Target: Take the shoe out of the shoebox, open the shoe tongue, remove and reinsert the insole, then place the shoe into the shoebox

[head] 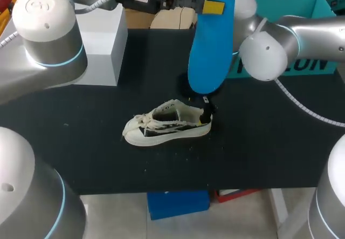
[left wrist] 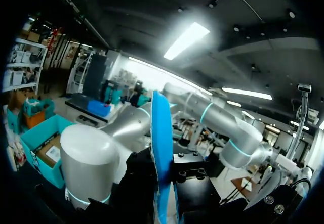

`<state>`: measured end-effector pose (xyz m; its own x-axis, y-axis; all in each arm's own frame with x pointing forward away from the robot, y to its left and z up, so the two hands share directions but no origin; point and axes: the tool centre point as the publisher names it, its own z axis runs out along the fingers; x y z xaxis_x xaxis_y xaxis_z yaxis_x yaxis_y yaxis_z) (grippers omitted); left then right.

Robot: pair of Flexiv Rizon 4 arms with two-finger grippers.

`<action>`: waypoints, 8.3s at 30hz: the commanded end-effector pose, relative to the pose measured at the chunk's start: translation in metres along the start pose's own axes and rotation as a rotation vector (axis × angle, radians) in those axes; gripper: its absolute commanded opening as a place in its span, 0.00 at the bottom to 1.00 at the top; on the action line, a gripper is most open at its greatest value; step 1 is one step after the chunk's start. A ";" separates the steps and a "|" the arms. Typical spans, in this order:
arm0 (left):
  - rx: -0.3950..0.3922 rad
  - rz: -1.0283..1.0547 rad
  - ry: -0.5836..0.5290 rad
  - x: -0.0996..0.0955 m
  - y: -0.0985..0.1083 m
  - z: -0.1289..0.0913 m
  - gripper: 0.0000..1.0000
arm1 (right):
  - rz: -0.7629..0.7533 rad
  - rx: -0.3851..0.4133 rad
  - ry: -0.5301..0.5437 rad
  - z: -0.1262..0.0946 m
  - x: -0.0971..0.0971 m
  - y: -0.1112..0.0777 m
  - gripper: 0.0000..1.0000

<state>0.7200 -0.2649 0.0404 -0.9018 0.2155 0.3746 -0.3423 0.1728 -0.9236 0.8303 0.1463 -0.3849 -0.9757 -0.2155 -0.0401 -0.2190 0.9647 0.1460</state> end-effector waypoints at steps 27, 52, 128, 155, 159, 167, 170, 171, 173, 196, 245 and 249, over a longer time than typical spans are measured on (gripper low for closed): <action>-0.002 -0.001 -0.003 0.000 0.001 0.001 0.00 | -0.039 -0.339 -0.048 0.000 0.004 -0.008 1.00; -0.002 -0.001 -0.003 0.000 0.001 0.001 0.00 | 0.072 -0.702 -0.070 0.023 0.004 -0.014 1.00; -0.002 -0.001 -0.003 0.000 0.001 0.001 0.00 | -0.112 0.131 -0.023 -0.003 -0.031 0.040 1.00; -0.002 -0.001 -0.003 0.000 0.001 0.001 0.00 | -0.078 0.102 0.006 0.014 -0.023 0.062 0.00; -0.002 -0.001 -0.003 0.000 0.001 0.001 0.00 | -0.078 0.102 0.006 0.014 -0.023 0.062 0.00; -0.002 -0.001 -0.003 0.000 0.001 0.001 0.00 | -0.078 0.102 0.006 0.014 -0.023 0.062 0.00; -0.002 -0.001 -0.003 0.000 0.001 0.001 0.00 | -0.078 0.102 0.006 0.014 -0.023 0.062 0.00; -0.002 -0.001 -0.003 0.000 0.001 0.001 0.00 | -0.078 0.102 0.006 0.014 -0.023 0.062 0.00; -0.002 -0.001 -0.003 0.000 0.001 0.001 0.00 | -0.078 0.102 0.006 0.014 -0.023 0.062 0.00; -0.002 -0.001 -0.003 0.000 0.001 0.001 0.00 | 0.960 0.117 -0.152 -0.070 -0.043 -0.002 0.00; -0.002 -0.001 -0.003 0.000 0.001 0.001 0.00 | 1.865 0.086 -0.336 -0.013 -0.074 -0.009 0.00; -0.002 -0.001 -0.003 0.000 0.001 0.001 0.00 | 1.844 0.064 -0.346 -0.011 -0.072 -0.013 0.00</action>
<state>0.7196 -0.2651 0.0409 -0.9017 0.2141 0.3757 -0.3432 0.1742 -0.9230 0.9072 0.1497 -0.3726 0.0921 0.9922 -0.0838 0.9787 -0.0747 0.1914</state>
